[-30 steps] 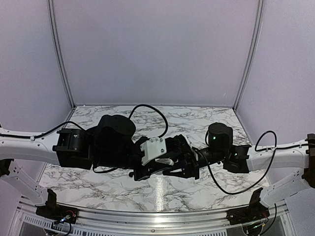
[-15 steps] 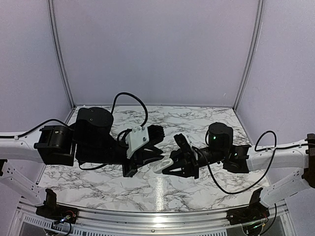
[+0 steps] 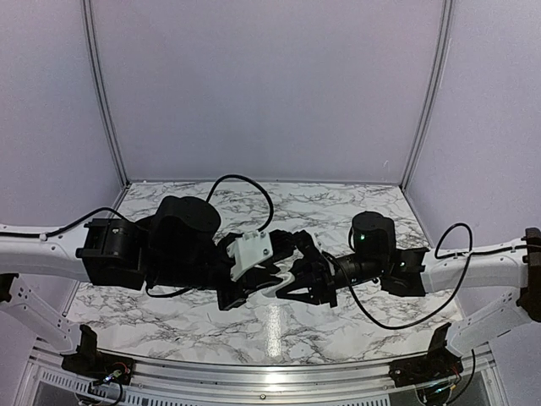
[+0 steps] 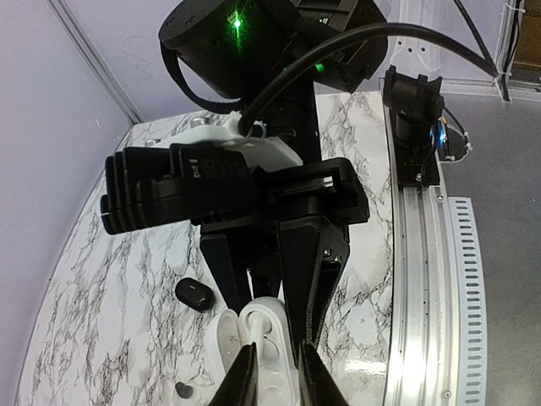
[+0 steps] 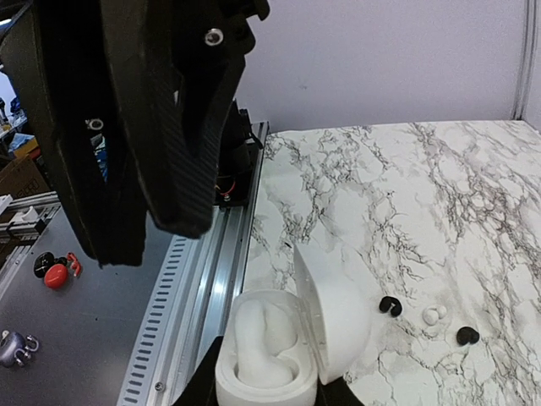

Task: Insert the wireless bluetooth earbuds into the charging case
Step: Pick up the right earbud from the right side groove of the charging case.

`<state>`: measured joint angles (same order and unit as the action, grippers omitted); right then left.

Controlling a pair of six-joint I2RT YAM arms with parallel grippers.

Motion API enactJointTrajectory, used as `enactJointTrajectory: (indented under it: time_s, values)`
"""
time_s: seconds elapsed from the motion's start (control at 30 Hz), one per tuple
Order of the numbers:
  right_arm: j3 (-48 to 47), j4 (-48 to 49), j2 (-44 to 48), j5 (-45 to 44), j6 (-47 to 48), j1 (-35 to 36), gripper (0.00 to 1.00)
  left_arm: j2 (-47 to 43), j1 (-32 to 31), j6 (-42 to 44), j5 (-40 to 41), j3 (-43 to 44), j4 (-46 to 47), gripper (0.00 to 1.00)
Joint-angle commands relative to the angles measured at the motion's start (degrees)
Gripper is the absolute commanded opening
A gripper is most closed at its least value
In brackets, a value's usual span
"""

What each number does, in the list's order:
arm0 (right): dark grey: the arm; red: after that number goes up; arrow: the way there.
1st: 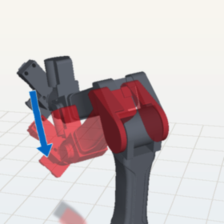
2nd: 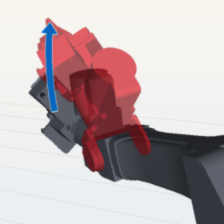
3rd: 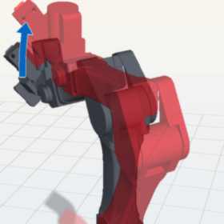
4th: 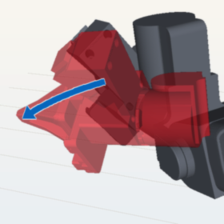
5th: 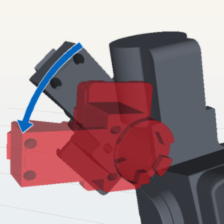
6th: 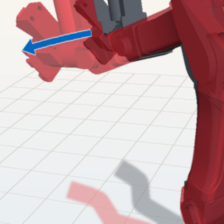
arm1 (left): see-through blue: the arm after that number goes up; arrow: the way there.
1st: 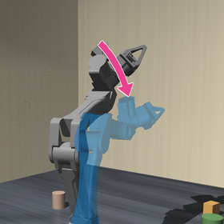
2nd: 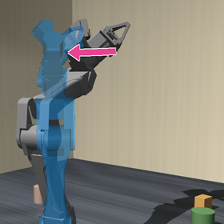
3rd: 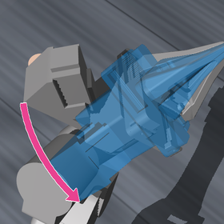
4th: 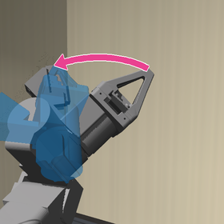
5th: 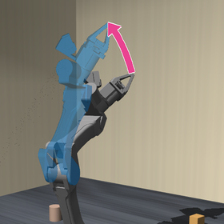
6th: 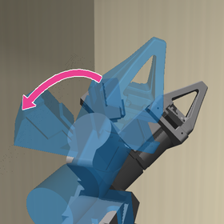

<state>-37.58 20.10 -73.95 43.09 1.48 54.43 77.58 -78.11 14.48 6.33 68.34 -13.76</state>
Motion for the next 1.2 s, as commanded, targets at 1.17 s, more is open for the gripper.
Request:
enactJointTrajectory:
  time_s: [1.17]
  values:
    - [-5.7,-10.4,-1.7,-6.0,3.7,0.5,0.0,10.2,1.5,0.6,10.5,7.0,-8.2,0.17]
